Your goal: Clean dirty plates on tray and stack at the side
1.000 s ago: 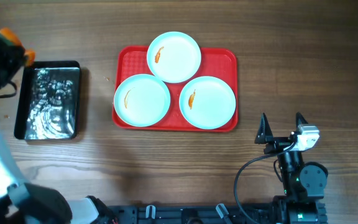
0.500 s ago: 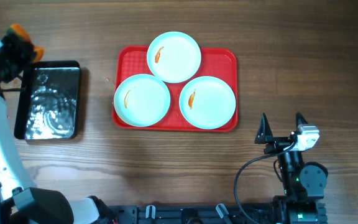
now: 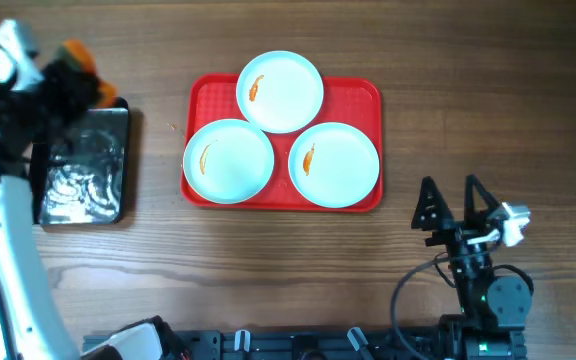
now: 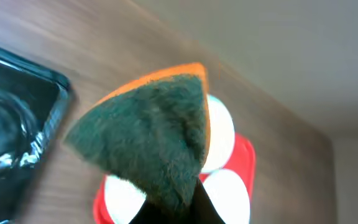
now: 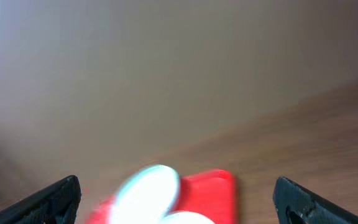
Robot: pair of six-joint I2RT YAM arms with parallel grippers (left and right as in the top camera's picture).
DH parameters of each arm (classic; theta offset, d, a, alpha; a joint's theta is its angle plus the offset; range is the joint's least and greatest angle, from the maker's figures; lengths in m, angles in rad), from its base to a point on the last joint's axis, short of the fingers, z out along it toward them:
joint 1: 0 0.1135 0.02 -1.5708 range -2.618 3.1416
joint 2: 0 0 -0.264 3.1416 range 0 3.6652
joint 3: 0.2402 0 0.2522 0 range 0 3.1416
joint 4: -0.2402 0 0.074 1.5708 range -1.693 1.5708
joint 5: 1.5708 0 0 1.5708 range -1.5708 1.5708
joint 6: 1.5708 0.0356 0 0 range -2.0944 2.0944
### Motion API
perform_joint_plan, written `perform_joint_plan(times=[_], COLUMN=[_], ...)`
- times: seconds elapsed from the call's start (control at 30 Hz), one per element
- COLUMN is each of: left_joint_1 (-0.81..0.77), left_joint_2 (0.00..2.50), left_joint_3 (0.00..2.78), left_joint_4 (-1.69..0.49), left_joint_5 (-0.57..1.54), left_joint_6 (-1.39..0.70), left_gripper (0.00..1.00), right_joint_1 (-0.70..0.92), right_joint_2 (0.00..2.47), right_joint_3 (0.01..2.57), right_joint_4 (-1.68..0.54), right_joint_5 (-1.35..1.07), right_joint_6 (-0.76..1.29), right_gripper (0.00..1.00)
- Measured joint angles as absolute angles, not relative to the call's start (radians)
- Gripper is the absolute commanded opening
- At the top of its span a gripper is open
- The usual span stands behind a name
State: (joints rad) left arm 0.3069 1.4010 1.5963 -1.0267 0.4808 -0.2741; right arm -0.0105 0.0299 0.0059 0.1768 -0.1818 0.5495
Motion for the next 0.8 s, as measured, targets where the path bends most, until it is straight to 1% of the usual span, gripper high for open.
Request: perform_joint_plan(times=[0.03,0.07,0.13,0.23,0.33,0.4,0.47,0.53,0.57,0.6,0.63,0.67,0.7,0.73,0.77,0.8], left_joint_1=[0.262,0.227,0.140,0.017,-0.077,-0.145,-0.190,-0.214,-0.216,-0.216,-0.216,-0.216,-0.216,-0.216,-0.216,-0.214], left_joint_2=[1.426,1.454,1.526,1.645,1.739,1.803,1.853,1.907,1.929,1.942,1.955,1.971,1.974,1.974,1.974,1.974], left_joint_3=[1.578,1.555,1.483,1.390,1.360,1.359,1.359,1.358,1.358,1.358,1.358,1.358,1.358,1.358,1.359,1.374], left_joint_4=[-1.029,-1.028,-1.002,-0.942,-0.884,-0.868,-0.867,-0.860,-0.861,-0.860,-0.866,-0.881,-0.884,-0.886,-0.894,-0.935], left_joint_5=[0.485,0.484,0.486,0.488,0.481,0.416,0.361,0.306,0.289,0.280,0.272,0.264,0.260,0.258,0.258,0.257], left_joint_6=[-0.265,-0.258,-0.244,-0.239,-0.237,-0.237,-0.238,-0.241,-0.241,-0.241,-0.245,-0.245,-0.245,-0.248,-0.246,-0.250], left_gripper=[0.04,0.04,0.04,0.04,0.04,0.04,0.04,0.04,0.09,0.27,0.56,0.59,0.62,0.69,0.70,0.70], right_joint_1=[-0.010,-0.010,-0.010,-0.010,-0.011,-0.011,-0.012,-0.011,-0.007,-0.004,-0.001,0.003,0.004,0.006,0.025,0.045], right_joint_2=[0.033,0.031,0.031,0.096,0.353,0.548,0.700,0.890,0.958,1.010,1.055,1.103,1.124,1.141,1.155,1.157], right_joint_3=[0.006,0.010,0.054,0.259,0.662,0.924,1.095,1.235,1.266,1.276,1.279,1.280,1.278,1.284,1.289,1.292], right_joint_4=[0.289,0.355,0.331,0.038,-0.299,-0.503,-0.708,-0.846,-0.875,-0.884,-0.874,-0.857,-0.791,-0.729,-0.699,-0.709], right_joint_5=[-0.234,-0.273,-0.332,-0.381,-0.418,-0.438,-0.450,-0.459,-0.473,-0.499,-0.585,-0.634,-0.692,-0.744,-0.805,-0.780], right_joint_6=[0.588,0.598,0.602,0.519,0.325,0.220,0.157,0.111,0.094,0.086,0.097,0.110,0.130,0.149,0.183,0.200], right_gripper=[1.00,1.00,1.00,1.00,1.00,1.00,1.00,1.00,1.00,1.00,1.00,1.00,1.00,1.00,1.00,1.00])
